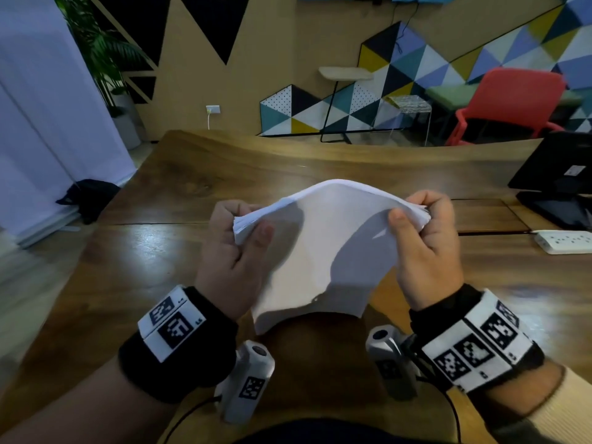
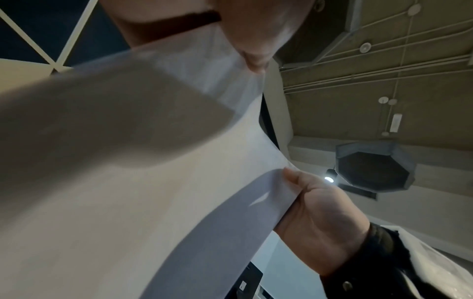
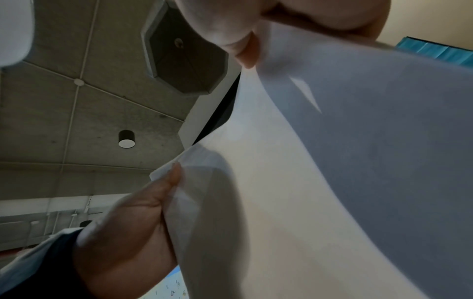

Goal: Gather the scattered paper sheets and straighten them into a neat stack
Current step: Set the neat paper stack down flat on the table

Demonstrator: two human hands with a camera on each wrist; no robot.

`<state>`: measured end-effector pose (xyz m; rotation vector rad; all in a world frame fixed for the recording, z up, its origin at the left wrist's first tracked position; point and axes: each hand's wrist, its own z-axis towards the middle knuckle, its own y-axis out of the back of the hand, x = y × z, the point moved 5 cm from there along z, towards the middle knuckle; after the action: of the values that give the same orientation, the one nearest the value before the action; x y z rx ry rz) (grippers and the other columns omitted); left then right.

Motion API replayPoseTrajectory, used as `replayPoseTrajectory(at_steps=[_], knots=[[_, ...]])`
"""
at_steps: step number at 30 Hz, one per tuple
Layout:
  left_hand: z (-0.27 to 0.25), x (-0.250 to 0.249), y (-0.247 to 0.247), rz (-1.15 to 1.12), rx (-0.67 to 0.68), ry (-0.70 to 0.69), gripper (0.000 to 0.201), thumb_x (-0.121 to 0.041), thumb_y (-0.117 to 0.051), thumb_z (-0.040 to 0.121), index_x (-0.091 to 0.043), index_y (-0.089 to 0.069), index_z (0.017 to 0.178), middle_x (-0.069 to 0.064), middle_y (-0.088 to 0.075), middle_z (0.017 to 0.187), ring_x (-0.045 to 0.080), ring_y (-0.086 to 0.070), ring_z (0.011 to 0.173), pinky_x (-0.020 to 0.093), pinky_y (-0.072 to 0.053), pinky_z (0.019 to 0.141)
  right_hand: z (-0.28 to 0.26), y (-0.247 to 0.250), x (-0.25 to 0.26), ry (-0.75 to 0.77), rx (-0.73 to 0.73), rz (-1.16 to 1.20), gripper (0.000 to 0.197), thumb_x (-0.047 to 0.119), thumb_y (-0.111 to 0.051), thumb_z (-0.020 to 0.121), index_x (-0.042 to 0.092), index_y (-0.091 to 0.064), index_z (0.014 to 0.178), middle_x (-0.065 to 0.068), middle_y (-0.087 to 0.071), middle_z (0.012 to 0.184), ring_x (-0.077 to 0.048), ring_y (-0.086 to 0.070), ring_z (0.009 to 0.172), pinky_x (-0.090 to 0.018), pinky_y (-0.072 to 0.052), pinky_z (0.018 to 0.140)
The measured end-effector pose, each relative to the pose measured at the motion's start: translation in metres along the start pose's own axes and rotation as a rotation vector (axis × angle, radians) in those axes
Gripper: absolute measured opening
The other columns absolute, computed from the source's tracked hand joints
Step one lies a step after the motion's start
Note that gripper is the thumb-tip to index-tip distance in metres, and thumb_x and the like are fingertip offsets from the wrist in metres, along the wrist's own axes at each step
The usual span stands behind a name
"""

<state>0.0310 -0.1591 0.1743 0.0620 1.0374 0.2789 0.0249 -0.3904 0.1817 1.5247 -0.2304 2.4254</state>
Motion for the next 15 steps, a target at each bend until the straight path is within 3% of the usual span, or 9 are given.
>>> replayPoseTrajectory(at_steps=[3, 7, 9, 12, 15], knots=[[0.003, 0.007, 0.001, -0.006, -0.027, 0.048, 0.021, -0.047, -0.051, 0.074, -0.032, -0.042, 0.084, -0.009, -0.053, 0.079, -0.005, -0.054, 0.063, 0.009, -0.042, 0.051, 0.004, 0.002, -0.003, -0.044, 0.003, 0.028, 0.015, 0.025, -0.052, 0.078, 0.035, -0.044, 0.084, 0.005, -0.050, 0.078, -0.015, -0.048, 0.070, -0.034, -0.039, 0.062], [0.007, 0.033, -0.003, -0.082, -0.031, 0.179, 0.048, -0.041, -0.059, 0.073, -0.014, -0.051, 0.112, -0.007, -0.061, 0.090, -0.002, -0.061, 0.075, 0.010, -0.049, 0.057, 0.012, 0.005, -0.014, -0.121, 0.023, 0.112, 0.020, 0.018, -0.048, 0.075, 0.033, -0.044, 0.087, 0.003, -0.050, 0.085, -0.014, -0.049, 0.080, -0.028, -0.041, 0.066], [0.003, 0.053, -0.008, -0.071, -0.012, 0.296, 0.055, -0.039, -0.062, 0.072, -0.012, -0.050, 0.118, -0.007, -0.063, 0.091, 0.004, -0.062, 0.078, 0.010, -0.050, 0.055, 0.014, 0.004, -0.030, -0.198, 0.026, 0.137, 0.025, 0.013, -0.046, 0.076, 0.033, -0.047, 0.091, 0.003, -0.054, 0.092, -0.012, -0.053, 0.085, -0.024, -0.045, 0.069], [-0.009, 0.090, -0.017, -0.017, 0.051, 0.516, 0.044, -0.039, -0.068, 0.073, -0.016, -0.055, 0.107, -0.007, -0.063, 0.084, 0.010, -0.061, 0.079, 0.008, -0.046, 0.050, 0.009, 0.000, -0.068, -0.354, 0.079, 0.065, 0.034, 0.001, -0.042, 0.085, 0.034, -0.048, 0.093, 0.005, -0.054, 0.098, -0.016, -0.052, 0.097, -0.027, -0.044, 0.077], [-0.018, 0.110, -0.026, 0.115, 0.159, 0.591, 0.026, -0.033, -0.063, 0.081, -0.016, -0.054, 0.098, -0.008, -0.058, 0.076, 0.014, -0.056, 0.073, 0.012, -0.040, 0.050, -0.005, -0.007, -0.103, -0.471, 0.134, -0.072, 0.032, 0.001, -0.040, 0.090, 0.032, -0.045, 0.097, 0.016, -0.050, 0.096, -0.014, -0.046, 0.098, -0.024, -0.038, 0.079]])
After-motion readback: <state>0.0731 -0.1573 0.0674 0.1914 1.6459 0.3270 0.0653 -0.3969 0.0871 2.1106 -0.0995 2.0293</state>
